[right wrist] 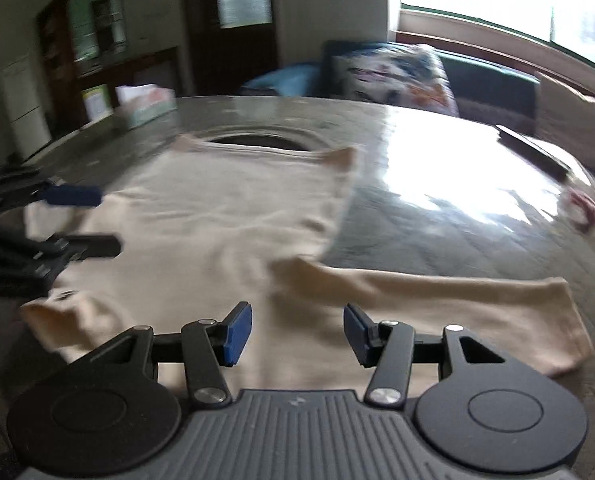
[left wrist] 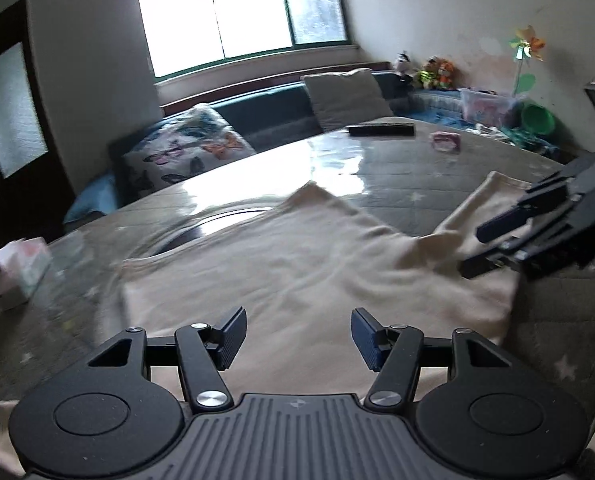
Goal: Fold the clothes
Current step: 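Close the right tool on the sleeve cuff nearest it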
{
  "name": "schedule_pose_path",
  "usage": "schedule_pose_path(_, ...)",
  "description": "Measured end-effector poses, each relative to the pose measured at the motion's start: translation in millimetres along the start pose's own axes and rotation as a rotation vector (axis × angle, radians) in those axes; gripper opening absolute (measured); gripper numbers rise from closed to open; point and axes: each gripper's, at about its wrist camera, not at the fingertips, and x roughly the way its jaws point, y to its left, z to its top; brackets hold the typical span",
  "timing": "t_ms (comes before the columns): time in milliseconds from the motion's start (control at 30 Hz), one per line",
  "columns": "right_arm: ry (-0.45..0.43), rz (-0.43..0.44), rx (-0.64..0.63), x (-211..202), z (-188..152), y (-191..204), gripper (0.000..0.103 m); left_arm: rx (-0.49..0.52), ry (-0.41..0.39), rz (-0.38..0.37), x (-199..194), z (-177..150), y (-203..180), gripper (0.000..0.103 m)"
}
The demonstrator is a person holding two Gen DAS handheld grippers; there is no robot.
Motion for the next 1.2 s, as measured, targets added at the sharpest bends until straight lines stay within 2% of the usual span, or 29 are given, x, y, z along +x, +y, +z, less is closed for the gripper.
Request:
schedule_pose_path(100, 0.004, -0.034, 0.052, 6, -3, -22, 0.052, 0.020, 0.013, -0.042, 12, 5, -16, 0.061)
schedule_pose_path(300, -0.016, -0.102, 0.100, 4, -10, -55, 0.051, 0.059, 0.048, -0.074, 28, 2, -34, 0.061)
schedule_pose_path(733, -0.078, -0.276, 0.302, -19, -25, -137, 0.051, 0.054, 0.078, -0.073, 36, -3, -33, 0.062)
schedule_pose_path(900, -0.068, -0.371, 0.329, -17, -30, -152, 0.051, 0.058, 0.080, -0.067, 36, -1, -34, 0.064)
schedule_pose_path(967, -0.070, -0.378, 0.331, -16, -31, -153, 0.050, 0.058, 0.079, -0.064, 34, 0, -35, 0.064)
schedule_pose_path(1033, -0.072, -0.374, 0.333, -15, -31, -153, 0.041, 0.056, 0.075, -0.064, 33, 2, -36, 0.064)
schedule_pose_path(1067, -0.072, -0.372, 0.330, -16, -31, -151, 0.029, 0.055, 0.072, -0.064, 32, 3, -37, 0.064)
schedule_pose_path(1167, -0.073, -0.368, 0.321, -17, -30, -146, 0.008, 0.048, 0.063, -0.061, 30, 7, -39, 0.064)
schedule_pose_path(1200, -0.077, -0.367, 0.321, -19, -29, -144, 0.006, 0.046, 0.060, -0.061, 30, 9, -40, 0.064)
